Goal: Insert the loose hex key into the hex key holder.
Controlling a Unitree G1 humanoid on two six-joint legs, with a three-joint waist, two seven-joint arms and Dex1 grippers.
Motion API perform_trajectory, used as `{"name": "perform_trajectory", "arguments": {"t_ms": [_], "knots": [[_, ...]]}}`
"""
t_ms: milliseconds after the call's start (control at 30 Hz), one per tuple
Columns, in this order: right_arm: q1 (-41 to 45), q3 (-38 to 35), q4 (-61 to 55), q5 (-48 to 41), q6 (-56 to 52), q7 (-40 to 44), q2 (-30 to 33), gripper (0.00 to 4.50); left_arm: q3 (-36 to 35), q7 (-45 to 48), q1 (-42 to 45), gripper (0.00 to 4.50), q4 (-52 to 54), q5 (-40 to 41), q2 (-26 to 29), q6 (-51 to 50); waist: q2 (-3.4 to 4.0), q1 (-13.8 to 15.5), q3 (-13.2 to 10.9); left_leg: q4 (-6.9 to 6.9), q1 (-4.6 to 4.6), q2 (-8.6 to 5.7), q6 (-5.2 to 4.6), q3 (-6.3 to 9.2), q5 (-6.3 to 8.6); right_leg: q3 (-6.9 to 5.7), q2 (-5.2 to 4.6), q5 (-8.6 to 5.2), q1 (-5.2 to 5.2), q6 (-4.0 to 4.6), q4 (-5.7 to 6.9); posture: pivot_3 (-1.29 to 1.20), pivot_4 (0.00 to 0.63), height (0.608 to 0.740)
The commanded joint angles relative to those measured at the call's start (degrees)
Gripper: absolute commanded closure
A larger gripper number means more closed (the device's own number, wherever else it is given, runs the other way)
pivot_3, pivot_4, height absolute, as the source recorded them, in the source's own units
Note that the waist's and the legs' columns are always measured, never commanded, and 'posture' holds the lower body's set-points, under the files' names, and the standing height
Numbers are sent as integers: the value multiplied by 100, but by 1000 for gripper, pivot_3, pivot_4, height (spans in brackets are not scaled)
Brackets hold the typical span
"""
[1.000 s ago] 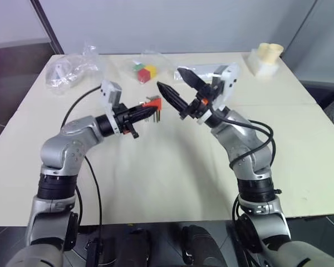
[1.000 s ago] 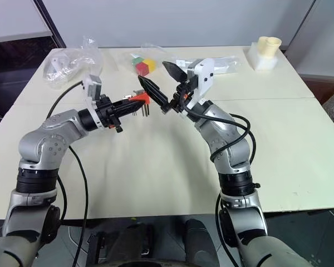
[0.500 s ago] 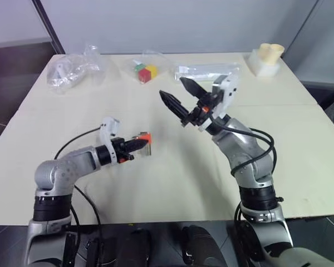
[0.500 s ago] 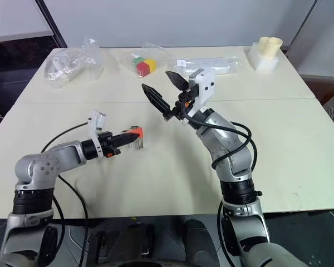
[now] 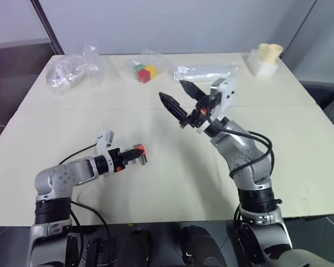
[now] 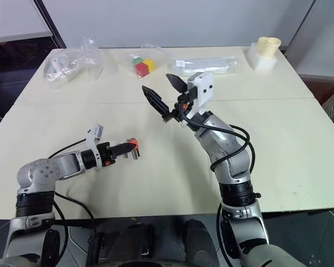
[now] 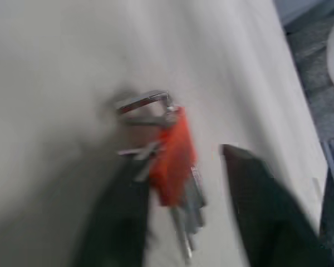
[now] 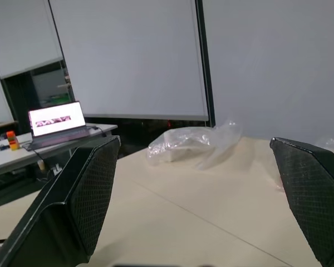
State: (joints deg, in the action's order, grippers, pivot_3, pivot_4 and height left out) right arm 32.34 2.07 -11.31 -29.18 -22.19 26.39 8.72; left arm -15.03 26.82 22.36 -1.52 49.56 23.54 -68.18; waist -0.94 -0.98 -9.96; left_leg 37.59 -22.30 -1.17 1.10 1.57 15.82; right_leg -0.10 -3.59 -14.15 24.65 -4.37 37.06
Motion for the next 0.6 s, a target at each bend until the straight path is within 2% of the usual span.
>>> {"name": "perform_trajectory", "arguments": {"t_ms": [33,100,367,533,600], "knots": [[44,8,-279,37,93,10,-23,0,-292,-337,-109,703,-283,-221,123,9,1,-2,3,-1,4,0,0,0,0,0,0,0,-3,0,0,0,150,740],[45,7,-274,47,92,14,-26,0,-426,-401,-96,34,-354,-166,122,-17,2,-10,5,-8,19,0,0,0,0,0,0,0,-12,1,2,0,150,740],[15,7,-305,53,49,50,5,0,-772,-392,-390,34,167,60,565,-370,3,-118,6,-46,51,3,1,-2,-1,6,3,-2,-21,5,2,0,150,740],[-38,-21,-348,41,-86,229,264,0,-376,266,-633,34,939,-279,1315,342,6,-139,4,-55,49,5,2,-3,-1,9,3,-5,-13,11,0,0,150,740],[-79,28,-381,83,-346,512,704,0,-272,575,-518,34,1132,-449,1584,765,3,-75,2,-52,42,4,4,-1,-2,7,1,-7,-12,13,-2,0,150,740]]}}
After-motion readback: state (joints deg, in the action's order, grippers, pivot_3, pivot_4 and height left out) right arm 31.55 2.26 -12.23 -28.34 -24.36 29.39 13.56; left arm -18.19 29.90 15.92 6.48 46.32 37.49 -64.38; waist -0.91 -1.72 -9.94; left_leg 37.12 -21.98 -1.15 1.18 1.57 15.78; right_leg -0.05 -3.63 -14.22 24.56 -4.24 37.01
